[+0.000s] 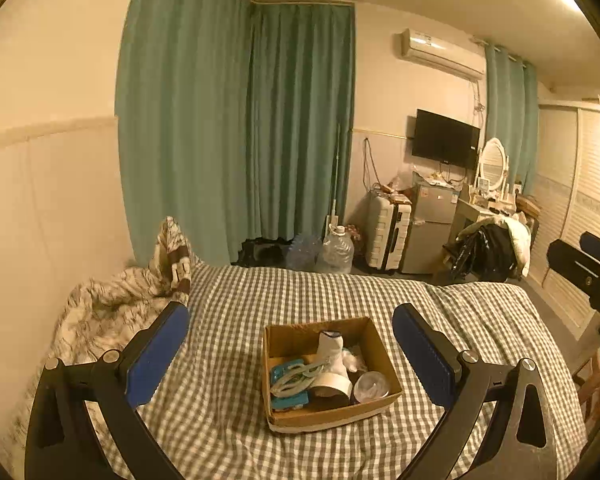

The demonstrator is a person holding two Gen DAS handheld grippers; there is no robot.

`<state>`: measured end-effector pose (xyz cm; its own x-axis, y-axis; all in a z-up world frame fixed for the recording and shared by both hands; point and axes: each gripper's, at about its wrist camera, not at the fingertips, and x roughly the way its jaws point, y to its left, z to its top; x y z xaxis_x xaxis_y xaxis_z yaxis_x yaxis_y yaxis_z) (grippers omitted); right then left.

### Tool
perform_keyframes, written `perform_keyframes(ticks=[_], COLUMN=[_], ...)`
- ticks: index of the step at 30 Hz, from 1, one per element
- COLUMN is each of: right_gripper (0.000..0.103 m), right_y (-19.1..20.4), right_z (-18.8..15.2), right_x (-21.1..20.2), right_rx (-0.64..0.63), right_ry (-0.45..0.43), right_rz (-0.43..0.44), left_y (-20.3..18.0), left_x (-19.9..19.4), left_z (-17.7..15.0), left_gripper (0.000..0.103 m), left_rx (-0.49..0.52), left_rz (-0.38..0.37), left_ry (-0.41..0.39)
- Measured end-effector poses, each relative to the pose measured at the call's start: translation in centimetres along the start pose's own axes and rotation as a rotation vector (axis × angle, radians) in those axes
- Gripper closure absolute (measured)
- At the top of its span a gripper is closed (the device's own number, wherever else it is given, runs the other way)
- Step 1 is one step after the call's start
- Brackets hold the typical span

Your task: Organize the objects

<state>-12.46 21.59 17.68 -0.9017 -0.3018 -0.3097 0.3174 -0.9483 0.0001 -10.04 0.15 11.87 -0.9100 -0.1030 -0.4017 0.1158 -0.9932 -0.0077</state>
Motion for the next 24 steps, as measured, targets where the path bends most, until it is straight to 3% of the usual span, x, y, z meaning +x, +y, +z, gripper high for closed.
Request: perform_keyframes(ticks=[7, 13, 16, 20, 24], right_gripper=[0.000, 0.000, 0.000, 0.000, 0.000], right_y=[-0.9, -2.7, -2.7, -1.9, -1.7], right_z=[-4.7, -11.9, -15.1, -17.9, -18.9], right_x=[2.0, 5.6, 7.8, 10.2, 10.5], right_rx=[-0.025, 0.014, 0.016, -0.004, -0.027], right_ry=[-0.002, 0.001, 0.034, 0.106, 0.114], right_rz=[-0.041, -0.076, -0.052, -0.024, -0.024], left_y=[-0.4, -1.5, -2.7, -3.8, -3.7], left_x=[2.4, 4.8, 5.5, 6.5, 7.1], left_z=[-5.1, -9.9, -12.1, -13.7, -14.2], left_gripper=[0.000, 0.000, 0.000, 0.000, 0.000], left_rx=[-0.031, 0.000, 0.039, 0.063, 0.045], left_rz=[0.033, 0.063, 0.079, 0.086, 0.104], left_ry=[0.010, -0.014, -0.013, 0.017, 0.030])
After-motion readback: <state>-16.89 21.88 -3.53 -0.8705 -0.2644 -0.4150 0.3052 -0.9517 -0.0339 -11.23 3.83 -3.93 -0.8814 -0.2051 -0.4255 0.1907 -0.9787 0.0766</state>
